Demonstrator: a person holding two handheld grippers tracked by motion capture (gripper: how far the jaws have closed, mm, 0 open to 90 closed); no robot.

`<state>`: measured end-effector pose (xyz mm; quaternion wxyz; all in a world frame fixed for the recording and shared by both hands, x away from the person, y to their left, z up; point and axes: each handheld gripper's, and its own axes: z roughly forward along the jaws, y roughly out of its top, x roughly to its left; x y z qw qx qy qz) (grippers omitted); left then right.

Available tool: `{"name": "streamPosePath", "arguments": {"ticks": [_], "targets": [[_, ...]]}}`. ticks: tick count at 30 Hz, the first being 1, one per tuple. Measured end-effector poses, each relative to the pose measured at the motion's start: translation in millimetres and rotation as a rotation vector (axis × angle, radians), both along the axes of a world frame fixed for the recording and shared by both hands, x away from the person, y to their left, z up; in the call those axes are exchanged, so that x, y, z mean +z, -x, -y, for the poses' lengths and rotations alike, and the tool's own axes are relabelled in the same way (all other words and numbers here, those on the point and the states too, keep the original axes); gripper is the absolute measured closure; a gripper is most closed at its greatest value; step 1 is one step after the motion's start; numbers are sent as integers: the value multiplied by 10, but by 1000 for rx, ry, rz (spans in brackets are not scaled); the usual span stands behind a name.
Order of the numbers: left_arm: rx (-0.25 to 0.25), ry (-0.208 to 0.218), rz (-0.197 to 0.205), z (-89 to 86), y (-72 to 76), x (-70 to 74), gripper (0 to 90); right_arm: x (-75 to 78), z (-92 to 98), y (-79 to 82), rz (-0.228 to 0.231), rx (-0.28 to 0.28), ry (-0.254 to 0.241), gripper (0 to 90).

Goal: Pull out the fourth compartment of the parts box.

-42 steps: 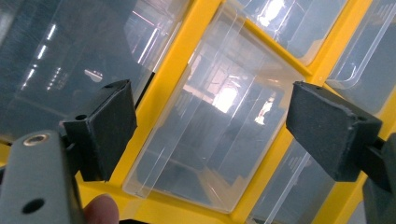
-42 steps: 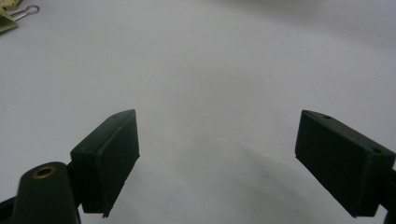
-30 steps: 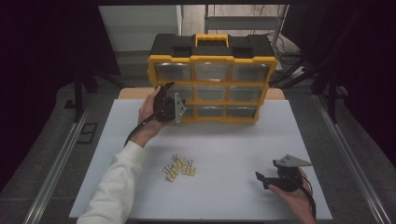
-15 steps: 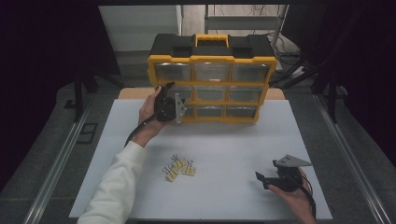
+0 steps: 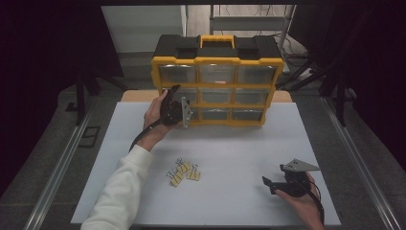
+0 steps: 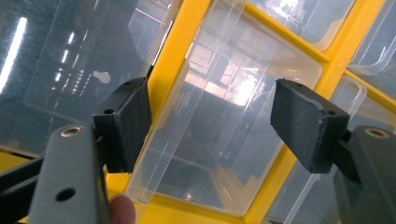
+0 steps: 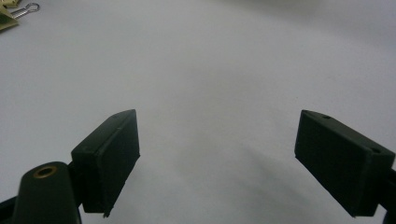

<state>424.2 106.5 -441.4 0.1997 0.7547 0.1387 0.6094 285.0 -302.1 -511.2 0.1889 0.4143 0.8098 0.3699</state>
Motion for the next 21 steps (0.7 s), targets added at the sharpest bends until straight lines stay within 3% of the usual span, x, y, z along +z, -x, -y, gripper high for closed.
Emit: {"name": "streamPosePath", "arguments": {"ticks": [21], "targets": [[31,-81,69,16,9,-44,445,3,9,-1,-1,-2,-3,145]]}}
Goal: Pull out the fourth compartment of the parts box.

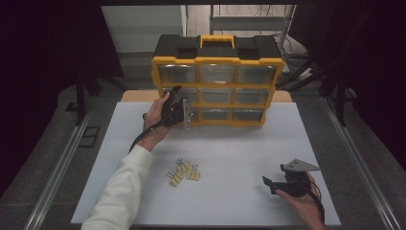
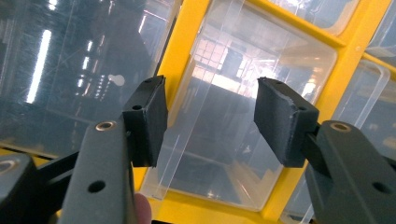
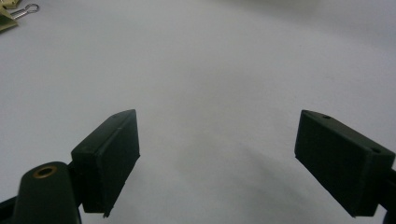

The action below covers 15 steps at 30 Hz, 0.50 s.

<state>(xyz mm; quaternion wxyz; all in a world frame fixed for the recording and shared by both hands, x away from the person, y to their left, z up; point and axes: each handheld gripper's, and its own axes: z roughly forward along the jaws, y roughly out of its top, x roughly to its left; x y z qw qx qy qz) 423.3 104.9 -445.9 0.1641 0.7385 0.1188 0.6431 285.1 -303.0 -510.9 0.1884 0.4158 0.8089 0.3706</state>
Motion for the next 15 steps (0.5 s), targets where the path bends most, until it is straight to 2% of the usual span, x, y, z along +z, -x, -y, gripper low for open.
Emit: {"name": "streamPosePath", "arguments": {"ticks": [7,10,15], "targets": [[13,-6,22,2,3,2,518,4,1,2,2,-1,0,146],[28,-27,38,17,4,-11,540,4,4,3,4,-1,1,147],[41,-34,63,22,5,-18,590,6,13,13,3,-4,-3,148]]}}
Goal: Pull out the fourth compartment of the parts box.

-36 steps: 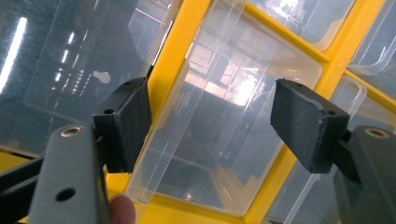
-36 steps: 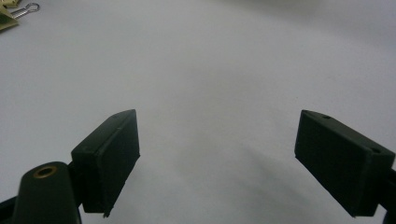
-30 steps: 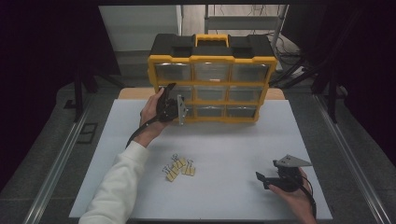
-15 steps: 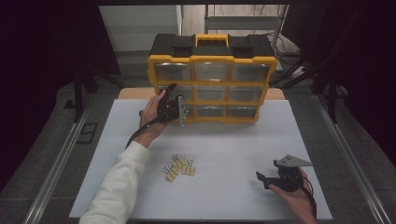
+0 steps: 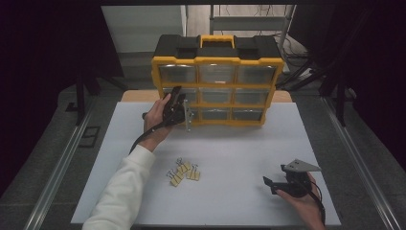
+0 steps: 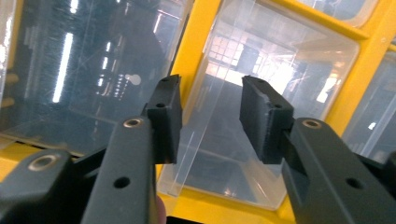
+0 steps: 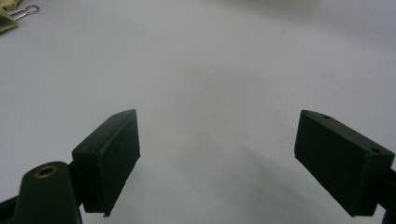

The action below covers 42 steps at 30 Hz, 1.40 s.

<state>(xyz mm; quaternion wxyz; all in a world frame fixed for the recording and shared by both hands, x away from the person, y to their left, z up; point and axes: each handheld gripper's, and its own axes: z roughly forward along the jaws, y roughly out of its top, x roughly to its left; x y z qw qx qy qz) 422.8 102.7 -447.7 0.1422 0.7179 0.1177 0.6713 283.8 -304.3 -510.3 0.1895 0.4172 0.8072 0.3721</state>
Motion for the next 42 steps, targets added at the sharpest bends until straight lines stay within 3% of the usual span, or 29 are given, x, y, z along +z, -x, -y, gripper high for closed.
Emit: {"name": "streamPosePath", "arguments": {"ticks": [9,23,42], "targets": [[10,8,20,0,2,5,682,2,2,2,1,0,0,149],[9,-16,52,-1,6,-25,709,2,10,2,2,0,3,149],[-10,-19,48,-28,65,-14,718,2,20,1,0,-4,4,149]]}}
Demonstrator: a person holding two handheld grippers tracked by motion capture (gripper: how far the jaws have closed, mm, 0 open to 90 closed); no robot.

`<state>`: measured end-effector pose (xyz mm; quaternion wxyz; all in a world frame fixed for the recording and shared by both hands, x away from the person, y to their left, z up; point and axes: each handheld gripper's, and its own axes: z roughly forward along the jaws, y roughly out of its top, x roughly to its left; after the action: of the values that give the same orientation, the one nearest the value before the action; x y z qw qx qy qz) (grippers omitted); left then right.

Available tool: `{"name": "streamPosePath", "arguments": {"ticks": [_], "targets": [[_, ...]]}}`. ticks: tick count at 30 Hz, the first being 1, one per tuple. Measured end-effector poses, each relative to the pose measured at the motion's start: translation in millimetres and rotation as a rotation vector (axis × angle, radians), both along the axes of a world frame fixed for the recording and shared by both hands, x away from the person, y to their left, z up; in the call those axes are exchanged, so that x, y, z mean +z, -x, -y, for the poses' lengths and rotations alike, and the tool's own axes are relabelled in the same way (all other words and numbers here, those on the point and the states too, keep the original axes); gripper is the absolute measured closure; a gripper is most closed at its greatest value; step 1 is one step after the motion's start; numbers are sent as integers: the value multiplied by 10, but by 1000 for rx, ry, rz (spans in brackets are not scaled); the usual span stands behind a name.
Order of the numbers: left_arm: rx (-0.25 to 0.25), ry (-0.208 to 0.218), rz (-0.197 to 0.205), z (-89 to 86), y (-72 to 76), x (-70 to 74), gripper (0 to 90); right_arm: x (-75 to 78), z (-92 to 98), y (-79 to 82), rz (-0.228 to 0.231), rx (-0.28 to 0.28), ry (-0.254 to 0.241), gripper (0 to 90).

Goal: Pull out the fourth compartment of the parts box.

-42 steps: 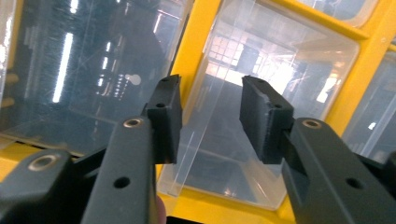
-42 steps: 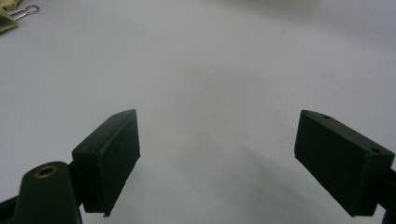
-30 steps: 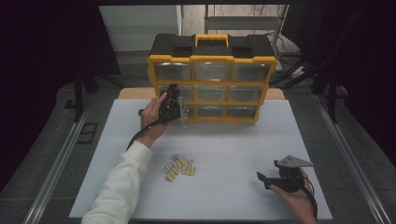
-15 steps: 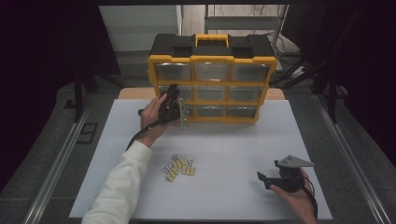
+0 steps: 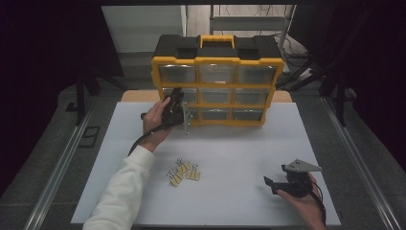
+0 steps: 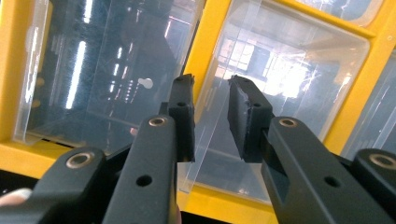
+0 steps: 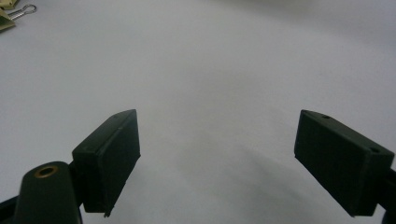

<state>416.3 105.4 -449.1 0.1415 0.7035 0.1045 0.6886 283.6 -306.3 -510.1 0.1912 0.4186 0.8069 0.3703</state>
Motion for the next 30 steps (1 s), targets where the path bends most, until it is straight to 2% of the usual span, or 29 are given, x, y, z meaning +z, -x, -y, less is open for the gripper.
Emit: {"name": "streamPosePath", "arguments": {"ticks": [30], "targets": [[-11,-7,-3,-16,103,7,719,2,-13,-12,3,5,1,150]]}}
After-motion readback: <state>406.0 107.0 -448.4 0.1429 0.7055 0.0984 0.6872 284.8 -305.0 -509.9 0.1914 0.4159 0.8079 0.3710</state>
